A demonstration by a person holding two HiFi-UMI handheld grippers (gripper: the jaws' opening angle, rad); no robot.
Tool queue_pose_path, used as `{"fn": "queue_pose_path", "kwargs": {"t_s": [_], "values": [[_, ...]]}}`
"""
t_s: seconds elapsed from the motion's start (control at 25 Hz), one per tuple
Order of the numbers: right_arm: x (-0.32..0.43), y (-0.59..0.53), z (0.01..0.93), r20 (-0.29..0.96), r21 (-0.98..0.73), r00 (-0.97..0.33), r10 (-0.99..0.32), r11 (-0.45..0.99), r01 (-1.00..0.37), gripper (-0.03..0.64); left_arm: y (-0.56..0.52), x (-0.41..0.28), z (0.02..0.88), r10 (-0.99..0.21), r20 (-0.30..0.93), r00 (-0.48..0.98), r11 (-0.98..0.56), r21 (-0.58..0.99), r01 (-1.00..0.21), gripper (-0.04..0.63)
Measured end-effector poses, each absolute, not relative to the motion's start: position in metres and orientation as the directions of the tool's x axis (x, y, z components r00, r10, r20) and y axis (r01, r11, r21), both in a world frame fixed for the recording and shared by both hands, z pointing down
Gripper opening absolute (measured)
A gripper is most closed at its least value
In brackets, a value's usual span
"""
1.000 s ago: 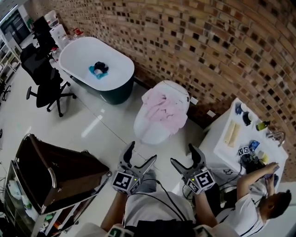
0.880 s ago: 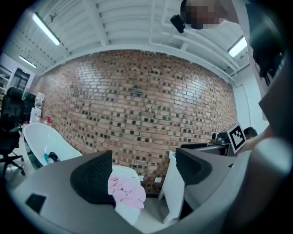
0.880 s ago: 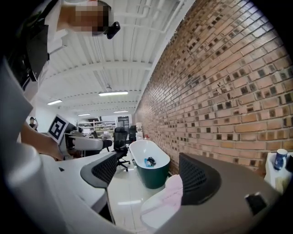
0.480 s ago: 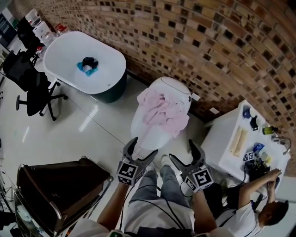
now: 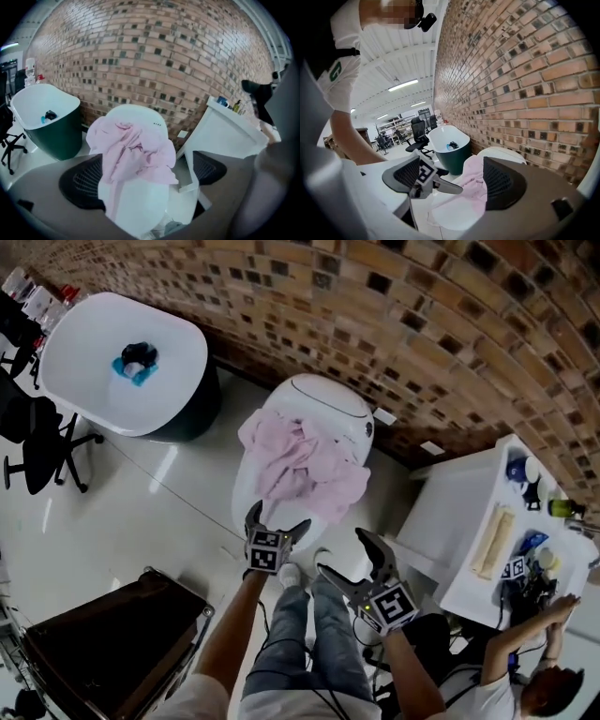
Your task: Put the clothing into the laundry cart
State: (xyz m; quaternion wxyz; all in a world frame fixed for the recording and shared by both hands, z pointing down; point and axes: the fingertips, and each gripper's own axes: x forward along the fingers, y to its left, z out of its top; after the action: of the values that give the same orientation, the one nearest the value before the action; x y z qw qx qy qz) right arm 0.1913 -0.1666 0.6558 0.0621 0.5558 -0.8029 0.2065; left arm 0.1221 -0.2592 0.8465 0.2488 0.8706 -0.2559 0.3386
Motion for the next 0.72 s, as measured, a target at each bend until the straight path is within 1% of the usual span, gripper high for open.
{"fn": "queue_pose_path", "kwargs": {"t_s": [0.04,0.24,0.36,0.44,0.6,0.64,0.68,0.72], "values": [[0.200,-0.171,0.666,0.337,-0.265,-0.369,-0.866,0.289,-0.920,0.442,-0.274,0.137,0.871,-0.283,0.732,0.620,-0.742,0.242,-0.625,0.604],[0.233,-0.185,0.707,0.353,-0.289,-0.334,-0.874,0.237,-0.927,0.442,-0.350,0.199,0.978,-0.328,0.783,0.528,-0.727,0.147,-0.671,0.606],[0.242,-0.187,0.725,0.379,-0.339,-0.320,-0.869,0.191,-0.921,0.442,-0.380,0.215,1.037,-0.297,0.845,0.444,-0.685,0.135,-0.716,0.606],[0.254,-0.181,0.739,0.398,-0.340,-0.285,-0.872,0.148,-0.929,0.442,-0.390,0.221,1.053,-0.269,0.867,0.420,-0.640,0.165,-0.751,0.606],[0.276,-0.176,0.748,0.402,-0.335,-0.237,-0.884,0.099,-0.937,0.442,-0.406,0.234,1.049,-0.297,0.853,0.428,-0.633,0.160,-0.757,0.599],[0.277,-0.176,0.745,0.401,-0.332,-0.241,-0.884,0.105,-0.938,0.442,-0.404,0.239,1.049,-0.280,0.852,0.442,-0.642,0.176,-0.746,0.569],[0.278,-0.176,0.741,0.400,-0.327,-0.247,-0.883,0.114,-0.938,0.442,-0.399,0.242,1.049,-0.248,0.856,0.454,-0.646,0.203,-0.736,0.525],[0.278,-0.177,0.736,0.396,-0.324,-0.252,-0.883,0.123,-0.938,0.442,-0.394,0.241,1.045,-0.213,0.864,0.456,-0.642,0.228,-0.732,0.433]]}}
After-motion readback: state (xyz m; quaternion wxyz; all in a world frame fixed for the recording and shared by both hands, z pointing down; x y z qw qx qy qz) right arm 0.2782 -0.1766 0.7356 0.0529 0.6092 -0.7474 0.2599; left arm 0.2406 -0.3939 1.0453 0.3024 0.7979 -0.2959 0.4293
